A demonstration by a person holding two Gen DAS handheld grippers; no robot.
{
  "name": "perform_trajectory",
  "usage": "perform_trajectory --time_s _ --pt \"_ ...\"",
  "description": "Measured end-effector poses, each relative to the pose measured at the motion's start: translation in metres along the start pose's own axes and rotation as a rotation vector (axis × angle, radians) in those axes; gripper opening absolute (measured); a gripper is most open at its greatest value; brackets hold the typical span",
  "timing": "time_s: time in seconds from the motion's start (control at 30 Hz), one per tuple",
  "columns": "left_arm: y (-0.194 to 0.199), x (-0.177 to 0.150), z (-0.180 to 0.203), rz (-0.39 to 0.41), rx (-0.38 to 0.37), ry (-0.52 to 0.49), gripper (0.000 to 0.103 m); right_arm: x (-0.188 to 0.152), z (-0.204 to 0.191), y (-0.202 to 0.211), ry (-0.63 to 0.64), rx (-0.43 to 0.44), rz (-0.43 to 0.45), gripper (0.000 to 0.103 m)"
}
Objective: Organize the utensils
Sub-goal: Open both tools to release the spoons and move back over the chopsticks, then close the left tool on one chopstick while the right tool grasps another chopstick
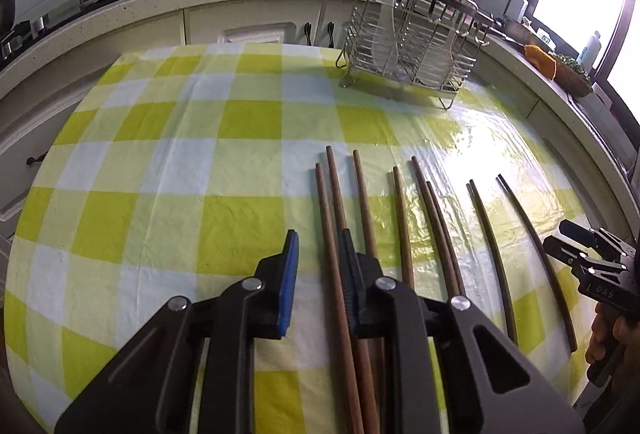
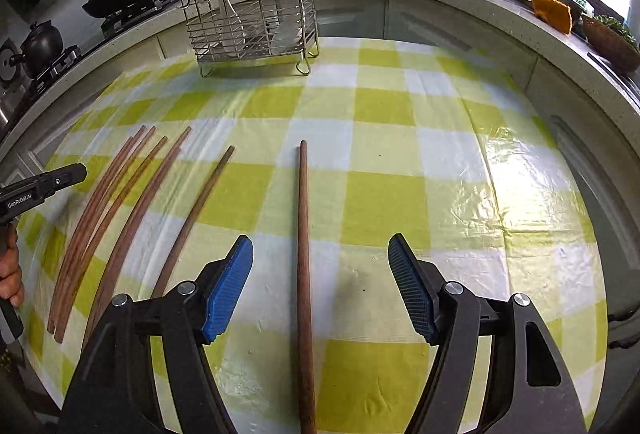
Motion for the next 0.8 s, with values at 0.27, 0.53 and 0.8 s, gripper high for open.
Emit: perform_trajectory --time_s 0.27,0.53,0.8 --pt "-0.014 -0.013 0.006 -0.05 0.018 -0.04 0.016 -0.003 0.0 -0.001 0.009 0.003 -0.01 0.064" --pt "-0.014 -0.017 0.017 -0.056 0.082 -0.167 0.015 -0.006 -0.002 -0.005 0.018 0.006 -0.025 0.055" --pt "-0.012 -0.02 0.015 -0.059 0.075 -0.165 0.007 -0.009 -0.01 -0.009 0.062 -0.008 -0.039 0.04"
Point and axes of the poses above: each gripper's, at about its wrist camera, not at the fingertips, and y roughly against the way its jaws point, z to its right, x to its top, the point moved 8 cm from there along -y, roughly the way its jaws point, and after that the axes turned 14 degrees about z, right-handed, at the moved point
